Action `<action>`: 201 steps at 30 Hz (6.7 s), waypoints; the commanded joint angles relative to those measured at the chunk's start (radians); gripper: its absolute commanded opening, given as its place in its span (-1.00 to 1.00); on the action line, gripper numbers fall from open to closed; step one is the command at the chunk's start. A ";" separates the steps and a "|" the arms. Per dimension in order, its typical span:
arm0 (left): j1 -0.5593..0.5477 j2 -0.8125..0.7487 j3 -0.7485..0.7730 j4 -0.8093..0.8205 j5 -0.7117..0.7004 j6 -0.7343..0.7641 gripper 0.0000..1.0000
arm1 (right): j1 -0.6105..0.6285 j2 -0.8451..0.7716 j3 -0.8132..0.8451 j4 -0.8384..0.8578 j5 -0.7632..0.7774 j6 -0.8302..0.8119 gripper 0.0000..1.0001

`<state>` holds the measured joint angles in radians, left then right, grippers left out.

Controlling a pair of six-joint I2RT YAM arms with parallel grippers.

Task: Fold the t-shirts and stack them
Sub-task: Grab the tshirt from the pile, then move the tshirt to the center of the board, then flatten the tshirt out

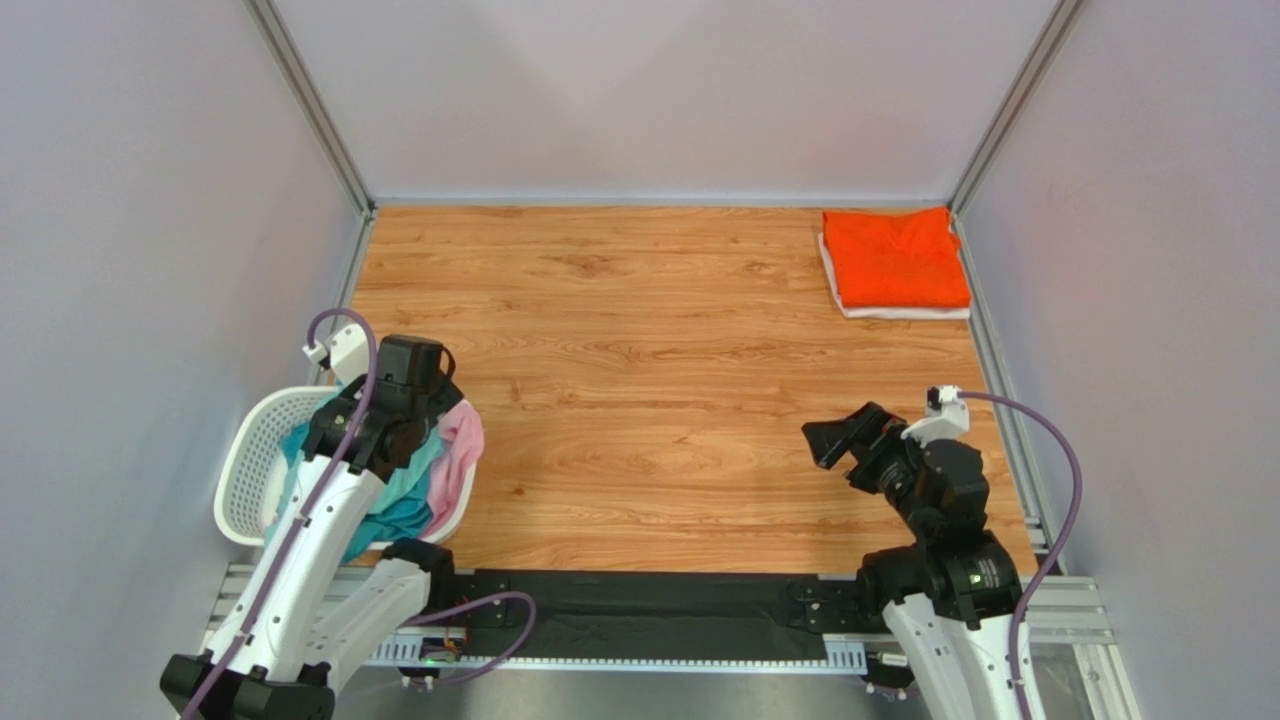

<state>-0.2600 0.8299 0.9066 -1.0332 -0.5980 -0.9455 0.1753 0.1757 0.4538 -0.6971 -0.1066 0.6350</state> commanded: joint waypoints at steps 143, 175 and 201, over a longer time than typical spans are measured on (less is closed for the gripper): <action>-0.493 -0.026 -0.037 0.389 0.219 0.269 -1.00 | 0.434 0.892 0.325 0.394 0.105 -0.250 -1.00; -0.428 0.289 0.796 0.334 0.264 0.720 -1.00 | 0.374 0.795 1.092 0.084 0.248 -0.435 -1.00; -0.203 0.135 -0.002 0.757 1.010 0.565 -0.73 | 0.119 0.504 0.493 0.033 0.105 -0.196 -0.90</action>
<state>-0.4522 0.9760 1.2381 -0.4217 0.2718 -0.2302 0.2958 0.7666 1.1725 -0.5652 -0.0265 0.3084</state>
